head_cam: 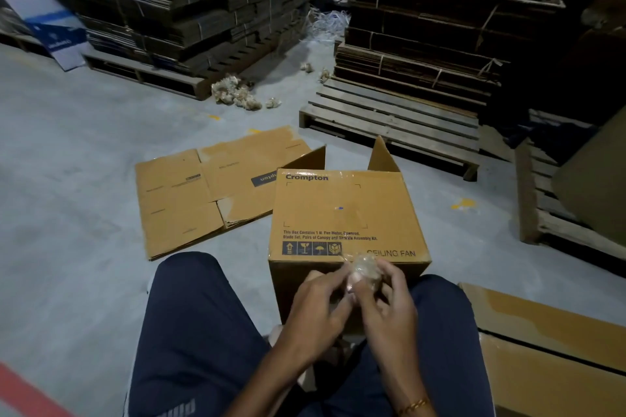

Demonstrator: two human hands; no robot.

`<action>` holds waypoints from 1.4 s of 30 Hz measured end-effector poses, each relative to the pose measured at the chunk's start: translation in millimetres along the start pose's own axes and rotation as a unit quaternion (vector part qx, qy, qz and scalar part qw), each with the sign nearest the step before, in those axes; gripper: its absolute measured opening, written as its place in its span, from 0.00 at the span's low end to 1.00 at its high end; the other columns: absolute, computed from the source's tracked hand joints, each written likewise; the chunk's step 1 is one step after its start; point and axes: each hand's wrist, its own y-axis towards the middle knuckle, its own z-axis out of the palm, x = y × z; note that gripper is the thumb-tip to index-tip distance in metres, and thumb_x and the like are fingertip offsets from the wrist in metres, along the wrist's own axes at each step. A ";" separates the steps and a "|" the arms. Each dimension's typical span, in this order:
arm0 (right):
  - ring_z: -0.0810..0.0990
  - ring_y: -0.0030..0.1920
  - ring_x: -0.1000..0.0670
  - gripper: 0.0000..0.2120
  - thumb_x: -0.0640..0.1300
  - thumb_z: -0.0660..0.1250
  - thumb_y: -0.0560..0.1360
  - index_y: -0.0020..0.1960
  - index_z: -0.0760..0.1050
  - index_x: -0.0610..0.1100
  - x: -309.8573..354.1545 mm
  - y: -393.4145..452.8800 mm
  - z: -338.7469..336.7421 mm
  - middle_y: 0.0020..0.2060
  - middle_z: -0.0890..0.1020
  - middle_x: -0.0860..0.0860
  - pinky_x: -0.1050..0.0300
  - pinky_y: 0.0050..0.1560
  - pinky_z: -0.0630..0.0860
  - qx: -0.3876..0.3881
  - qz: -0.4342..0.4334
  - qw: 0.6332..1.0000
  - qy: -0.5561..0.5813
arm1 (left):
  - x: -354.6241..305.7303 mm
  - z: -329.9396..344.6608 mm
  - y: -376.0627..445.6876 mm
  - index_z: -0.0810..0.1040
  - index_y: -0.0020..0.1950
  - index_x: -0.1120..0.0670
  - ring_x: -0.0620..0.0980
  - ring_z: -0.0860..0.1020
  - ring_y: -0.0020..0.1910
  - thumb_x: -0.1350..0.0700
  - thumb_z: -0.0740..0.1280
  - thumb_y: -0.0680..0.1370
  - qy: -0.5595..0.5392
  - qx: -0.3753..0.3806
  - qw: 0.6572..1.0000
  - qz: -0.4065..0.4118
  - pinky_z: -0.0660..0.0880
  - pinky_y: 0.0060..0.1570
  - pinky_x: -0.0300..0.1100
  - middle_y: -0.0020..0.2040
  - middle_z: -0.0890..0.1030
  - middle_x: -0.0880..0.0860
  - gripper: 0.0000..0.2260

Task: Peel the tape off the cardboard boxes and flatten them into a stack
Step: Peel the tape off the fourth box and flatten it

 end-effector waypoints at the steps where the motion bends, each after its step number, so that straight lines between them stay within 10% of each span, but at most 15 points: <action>1: 0.81 0.60 0.55 0.23 0.59 0.73 0.72 0.65 0.73 0.58 -1.2 -2.7 2.6 0.60 0.81 0.57 0.51 0.58 0.80 -0.003 0.000 1.000 -0.022 | 3.7 -4.5 1.5 0.76 0.70 0.40 0.40 0.72 0.49 0.50 0.64 0.82 -0.010 0.033 0.999 -0.002 0.68 0.47 0.32 0.48 0.78 0.40 0.16; 4: 0.79 0.59 0.57 0.22 0.55 0.76 0.72 0.63 0.73 0.58 -1.6 -0.2 8.6 0.58 0.80 0.61 0.46 0.59 0.80 -0.048 -0.019 0.998 -0.047 | 14.2 -21.1 11.3 0.79 0.67 0.42 0.45 0.69 0.54 0.46 0.63 0.79 0.067 0.032 0.997 0.022 0.66 0.54 0.39 0.49 0.72 0.41 0.17; 8: 0.80 0.58 0.59 0.21 0.40 0.75 0.75 0.58 0.72 0.60 4.1 16.9 13.2 0.57 0.80 0.60 0.47 0.60 0.80 -0.065 -0.011 0.998 -0.002 | 32.9 -39.1 30.7 0.58 0.79 0.37 0.55 0.51 0.79 0.36 0.51 0.80 0.356 0.009 0.934 0.017 0.52 0.76 0.58 0.80 0.57 0.48 0.26; 13: 0.81 0.60 0.54 0.19 0.34 0.71 0.76 0.57 0.72 0.55 3.6 17.3 9.0 0.57 0.80 0.55 0.56 0.55 0.80 -0.047 -0.002 0.998 0.033 | 62.2 -43.5 49.8 0.48 0.81 0.38 0.55 0.45 0.82 0.42 0.53 0.85 0.423 0.020 0.905 0.026 0.48 0.77 0.64 0.83 0.50 0.47 0.26; 21: 0.83 0.51 0.58 0.16 0.29 0.68 0.76 0.58 0.75 0.47 16.5 3.7 6.0 0.51 0.84 0.51 0.61 0.47 0.80 0.073 0.009 0.996 0.045 | 60.1 -49.2 59.9 0.48 0.81 0.37 0.54 0.43 0.82 0.42 0.53 0.84 0.404 0.047 0.913 0.024 0.51 0.78 0.60 0.83 0.47 0.46 0.26; 29: 0.83 0.58 0.43 0.13 0.30 0.65 0.78 0.61 0.76 0.38 19.4 20.3 4.7 0.57 0.84 0.41 0.51 0.56 0.80 0.166 0.109 0.959 0.202 | 61.1 -71.1 65.0 0.52 0.81 0.39 0.52 0.41 0.81 0.29 0.33 0.75 0.317 0.110 0.941 0.037 0.50 0.77 0.58 0.83 0.47 0.45 0.37; 33: 0.81 0.62 0.43 0.12 0.33 0.66 0.78 0.60 0.80 0.41 17.2 19.1 7.9 0.62 0.81 0.41 0.48 0.61 0.79 0.175 0.126 0.947 0.238 | 56.7 -71.9 57.0 0.61 0.80 0.43 0.50 0.46 0.81 0.37 0.49 0.80 0.230 0.086 0.969 0.006 0.53 0.78 0.55 0.82 0.55 0.46 0.29; 37: 0.83 0.60 0.43 0.13 0.33 0.64 0.80 0.62 0.79 0.40 20.6 17.4 6.4 0.59 0.84 0.42 0.49 0.57 0.80 0.179 0.146 0.942 0.245 | 41.5 -66.6 21.4 0.78 0.58 0.45 0.46 0.70 0.61 0.39 0.59 0.78 0.133 -0.150 0.980 -0.012 0.71 0.59 0.45 0.58 0.76 0.42 0.17; 42: 0.84 0.52 0.44 0.10 0.31 0.62 0.80 0.60 0.74 0.40 16.5 18.6 18.0 0.56 0.84 0.40 0.50 0.49 0.81 0.138 0.194 0.922 0.306 | 28.2 -40.1 1.1 0.77 0.54 0.47 0.40 0.72 0.54 0.37 0.64 0.77 0.053 -0.092 0.994 0.001 0.70 0.51 0.38 0.50 0.75 0.41 0.15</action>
